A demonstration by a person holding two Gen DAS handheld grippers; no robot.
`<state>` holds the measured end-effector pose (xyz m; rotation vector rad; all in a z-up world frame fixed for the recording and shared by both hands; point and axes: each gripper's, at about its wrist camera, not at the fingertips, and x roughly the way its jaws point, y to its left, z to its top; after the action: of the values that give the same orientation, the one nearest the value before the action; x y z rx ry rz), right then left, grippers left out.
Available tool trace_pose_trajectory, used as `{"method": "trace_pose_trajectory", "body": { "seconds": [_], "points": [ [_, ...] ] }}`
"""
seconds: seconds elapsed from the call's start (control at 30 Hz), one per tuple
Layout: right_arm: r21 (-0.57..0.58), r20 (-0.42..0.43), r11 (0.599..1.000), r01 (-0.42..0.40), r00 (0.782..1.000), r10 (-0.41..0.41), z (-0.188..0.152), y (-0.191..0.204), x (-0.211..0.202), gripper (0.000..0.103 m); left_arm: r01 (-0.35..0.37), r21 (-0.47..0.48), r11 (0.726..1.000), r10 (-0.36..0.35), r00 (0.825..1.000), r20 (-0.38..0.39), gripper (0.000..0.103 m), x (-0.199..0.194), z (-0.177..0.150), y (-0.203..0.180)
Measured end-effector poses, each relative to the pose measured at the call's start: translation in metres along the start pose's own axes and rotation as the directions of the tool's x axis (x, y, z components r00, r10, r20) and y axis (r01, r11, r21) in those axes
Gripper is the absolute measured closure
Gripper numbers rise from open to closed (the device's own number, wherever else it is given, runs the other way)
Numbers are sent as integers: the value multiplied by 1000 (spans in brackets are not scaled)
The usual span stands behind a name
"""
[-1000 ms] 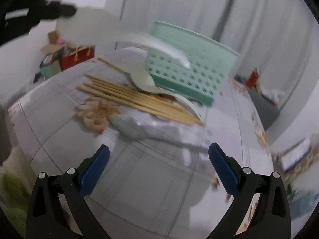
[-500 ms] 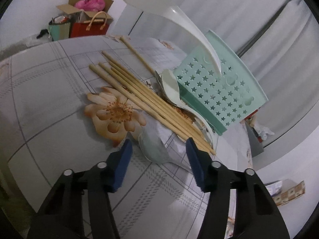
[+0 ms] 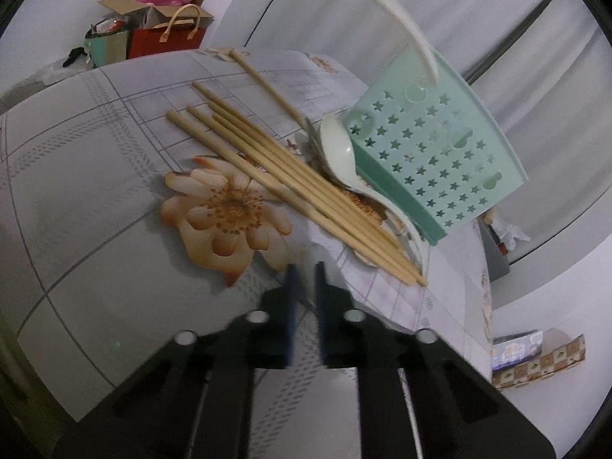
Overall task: Organize utensils
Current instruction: 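Lower the white spoon into the mint-green basket and open the left tool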
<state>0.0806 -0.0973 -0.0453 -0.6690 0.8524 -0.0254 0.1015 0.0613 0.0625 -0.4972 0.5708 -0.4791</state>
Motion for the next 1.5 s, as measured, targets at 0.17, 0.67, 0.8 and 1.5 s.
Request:
{"method": "trace_pose_trajectory", "body": {
  "seconds": [0.17, 0.67, 0.8, 1.5],
  "points": [
    [49, 14, 998, -27, 1000, 27, -1, -10, 0, 97, -1, 45, 999, -1, 999, 49, 103, -11, 14, -10],
    [444, 252, 880, -168, 966, 57, 2, -154, -54, 101, -147, 441, 885, 113, 988, 102, 103, 30, 82, -95],
    [508, 287, 839, -192, 957, 45, -8, -181, -57, 101, -203, 579, 790, 204, 977, 64, 103, 58, 86, -118],
    [641, 398, 707, -298, 917, 26, -41, -245, -65, 101, -69, 560, 826, 218, 954, -205, 76, 159, 105, -137]
  ]
}}
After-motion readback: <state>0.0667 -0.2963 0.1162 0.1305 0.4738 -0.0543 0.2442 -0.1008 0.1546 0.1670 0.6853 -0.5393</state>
